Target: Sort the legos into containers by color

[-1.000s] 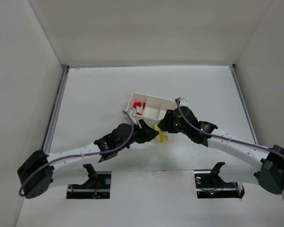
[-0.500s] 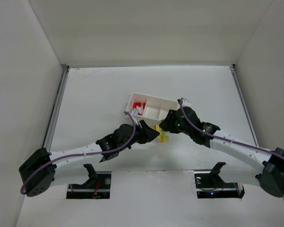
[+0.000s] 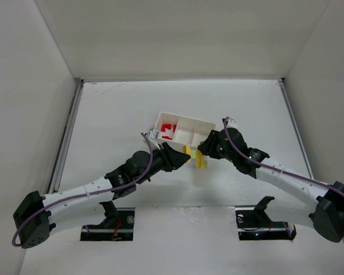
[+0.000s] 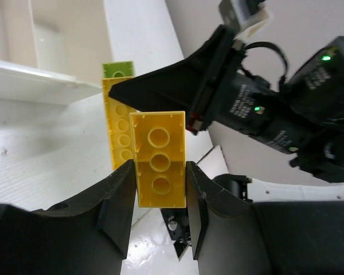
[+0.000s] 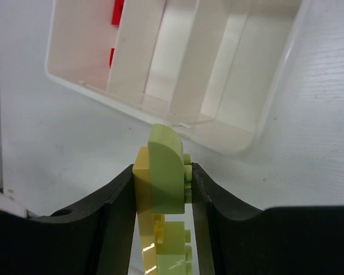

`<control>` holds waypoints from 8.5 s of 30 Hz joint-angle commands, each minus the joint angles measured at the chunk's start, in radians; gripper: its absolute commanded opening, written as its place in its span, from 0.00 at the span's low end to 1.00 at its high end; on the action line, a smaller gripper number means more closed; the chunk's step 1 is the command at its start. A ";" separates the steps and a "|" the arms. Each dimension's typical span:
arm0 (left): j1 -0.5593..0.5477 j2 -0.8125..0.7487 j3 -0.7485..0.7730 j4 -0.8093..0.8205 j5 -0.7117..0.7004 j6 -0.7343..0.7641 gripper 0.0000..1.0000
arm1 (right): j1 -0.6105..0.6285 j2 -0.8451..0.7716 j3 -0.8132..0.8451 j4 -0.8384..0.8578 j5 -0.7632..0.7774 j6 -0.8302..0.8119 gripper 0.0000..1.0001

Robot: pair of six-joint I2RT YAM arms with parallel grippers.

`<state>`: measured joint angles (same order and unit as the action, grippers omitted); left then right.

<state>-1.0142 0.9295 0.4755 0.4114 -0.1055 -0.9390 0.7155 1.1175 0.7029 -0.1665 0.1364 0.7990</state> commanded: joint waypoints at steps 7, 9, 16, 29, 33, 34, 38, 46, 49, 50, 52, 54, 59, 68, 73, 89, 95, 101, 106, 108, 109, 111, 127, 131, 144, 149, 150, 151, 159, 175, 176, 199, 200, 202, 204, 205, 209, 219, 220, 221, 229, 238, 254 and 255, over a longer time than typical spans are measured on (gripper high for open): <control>0.027 -0.003 0.113 -0.054 0.016 0.065 0.15 | -0.012 -0.045 0.000 0.025 0.034 -0.023 0.21; 0.032 0.015 0.130 -0.054 0.035 0.069 0.15 | -0.012 -0.065 -0.003 0.021 0.034 -0.024 0.21; 0.047 0.009 0.100 -0.049 0.036 0.057 0.15 | 0.046 -0.046 -0.009 -0.016 0.028 -0.037 0.22; 0.127 -0.195 -0.043 -0.086 0.072 0.031 0.16 | 0.235 0.252 0.021 -0.057 0.204 -0.055 0.28; 0.167 -0.238 -0.077 -0.106 0.102 0.005 0.16 | 0.249 0.294 0.024 -0.050 0.213 -0.052 0.39; 0.176 -0.244 -0.081 -0.108 0.110 -0.001 0.16 | 0.250 0.291 0.024 -0.050 0.213 -0.052 0.42; 0.208 -0.268 -0.089 -0.111 0.135 -0.014 0.16 | 0.252 0.210 0.026 -0.064 0.223 -0.058 0.58; 0.245 -0.268 -0.094 -0.025 0.196 -0.059 0.16 | 0.229 -0.137 0.000 0.026 0.131 -0.086 0.65; 0.259 -0.255 -0.095 0.073 0.246 -0.109 0.16 | 0.181 -0.264 -0.075 0.250 -0.018 -0.074 0.58; 0.268 -0.251 -0.095 0.099 0.265 -0.124 0.16 | 0.157 -0.289 -0.089 0.303 -0.068 -0.051 0.58; 0.285 -0.250 -0.095 0.151 0.292 -0.162 0.16 | 0.109 -0.314 -0.102 0.384 -0.167 -0.005 0.56; 0.300 -0.241 -0.098 0.203 0.323 -0.201 0.16 | 0.077 -0.311 -0.105 0.473 -0.260 0.028 0.57; 0.311 -0.193 -0.118 0.354 0.377 -0.309 0.16 | 0.032 -0.231 -0.108 0.642 -0.368 0.118 0.70; 0.299 -0.153 -0.140 0.449 0.386 -0.369 0.17 | 0.019 -0.147 -0.109 0.791 -0.481 0.213 0.72; 0.294 -0.150 -0.136 0.458 0.385 -0.373 0.17 | 0.023 -0.121 -0.111 0.785 -0.485 0.229 0.71; 0.271 -0.113 -0.140 0.460 0.382 -0.359 0.17 | 0.023 -0.094 -0.112 0.795 -0.481 0.246 0.35; 0.300 -0.142 -0.149 0.443 0.391 -0.345 0.14 | -0.029 -0.149 -0.155 0.780 -0.462 0.255 0.25; 0.352 -0.161 -0.138 0.345 0.406 -0.305 0.13 | -0.121 -0.226 -0.200 0.742 -0.486 0.258 0.25; 0.390 -0.089 -0.078 0.274 0.398 -0.227 0.13 | -0.175 -0.255 -0.220 0.693 -0.479 0.224 0.26; 0.403 -0.016 -0.019 0.225 0.386 -0.163 0.14 | -0.178 -0.263 -0.220 0.648 -0.454 0.189 0.26; 0.404 0.021 0.012 0.198 0.368 -0.134 0.14 | -0.175 -0.268 -0.220 0.622 -0.431 0.169 0.26; 0.391 0.095 0.076 0.140 0.314 -0.060 0.14 | -0.173 -0.281 -0.217 0.563 -0.376 0.120 0.26; 0.239 0.520 0.491 -0.250 -0.109 0.399 0.23 | -0.144 -0.254 -0.195 0.392 -0.147 -0.053 0.27; 0.228 0.612 0.552 -0.261 -0.129 0.447 0.26 | -0.143 -0.208 -0.172 0.383 -0.115 -0.086 0.27; 0.220 0.618 0.612 -0.275 -0.134 0.454 0.50 | -0.143 -0.047 -0.082 0.374 -0.063 -0.162 0.27; 0.219 0.470 0.551 -0.257 -0.137 0.434 0.49 | -0.141 0.030 -0.023 0.366 -0.014 -0.211 0.28; 0.217 0.429 0.526 -0.252 -0.138 0.427 0.49 | -0.139 0.050 -0.008 0.354 0.000 -0.219 0.28; 0.214 0.387 0.499 -0.247 -0.140 0.416 0.49 | -0.136 0.068 0.004 0.342 0.011 -0.224 0.29; 0.170 0.073 0.214 -0.286 -0.206 0.316 0.48 | -0.120 0.116 0.052 0.320 0.081 -0.245 0.45; -0.030 -0.133 0.023 -0.387 -0.200 0.160 0.48 | 0.034 -0.145 -0.061 0.101 0.155 -0.210 0.42; -0.039 -0.127 0.018 -0.382 -0.200 0.155 0.48 | 0.064 -0.160 -0.083 0.070 0.166 -0.183 0.42; 0.076 -0.081 -0.104 -0.218 -0.014 -0.084 0.49 | 0.433 0.036 -0.163 -0.154 0.242 0.161 0.64; 0.072 -0.080 -0.103 -0.217 -0.007 -0.089 0.50 | 0.433 0.045 -0.158 -0.156 0.253 0.164 0.64; 0.073 -0.075 -0.103 -0.211 0.022 -0.107 0.52 | 0.433 0.065 -0.149 -0.153 0.265 0.163 0.63; 0.084 -0.069 -0.113 -0.194 0.059 -0.127 0.53 | 0.431 0.082 -0.148 -0.146 0.273 0.160 0.58; 0.088 -0.066 -0.123 -0.181 0.072 -0.136 0.53 | 0.431 0.090 -0.148 -0.139 0.278 0.158 0.55; 0.101 -0.040 -0.155 -0.131 0.101 -0.165 0.53 | 0.433 0.100 -0.157 -0.088 0.272 0.147 0.38; 0.073 0.009 -0.170 0.039 0.095 -0.182 0.57 | 0.396 -0.057 -0.141 -0.064 0.157 0.072 0.32; 0.079 0.023 -0.172 0.068 0.098 -0.185 0.57 | 0.390 -0.067 -0.141 -0.053 0.138 0.068 0.32; 0.079 0.037 -0.172 0.098 0.098 -0.190 0.57 | 0.381 -0.068 -0.141 -0.047 0.123 0.062 0.32; 0.056 0.143 -0.152 0.205 0.058 -0.179 0.56 | 0.347 -0.091 -0.112 -0.011 0.055 0.048 0.32; 0.010 0.255 -0.080 0.213 0.030 -0.124 0.55 | 0.328 -0.079 -0.086 0.005 0.040 0.036 0.32; -0.004 0.278 -0.078 0.244 -0.014 -0.144 0.29 | 0.325 -0.054 -0.085 0.038 0.029 0.054 0.32; -0.005 0.278 -0.078 0.244 -0.016 -0.147 0.26 | 0.325 -0.053 -0.086 0.045 0.029 0.055 0.32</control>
<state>-1.0092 1.2091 0.3641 0.6044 -0.0921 -1.0840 1.0462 1.0611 0.5758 -0.1940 0.1749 0.8455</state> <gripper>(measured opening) 0.348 0.449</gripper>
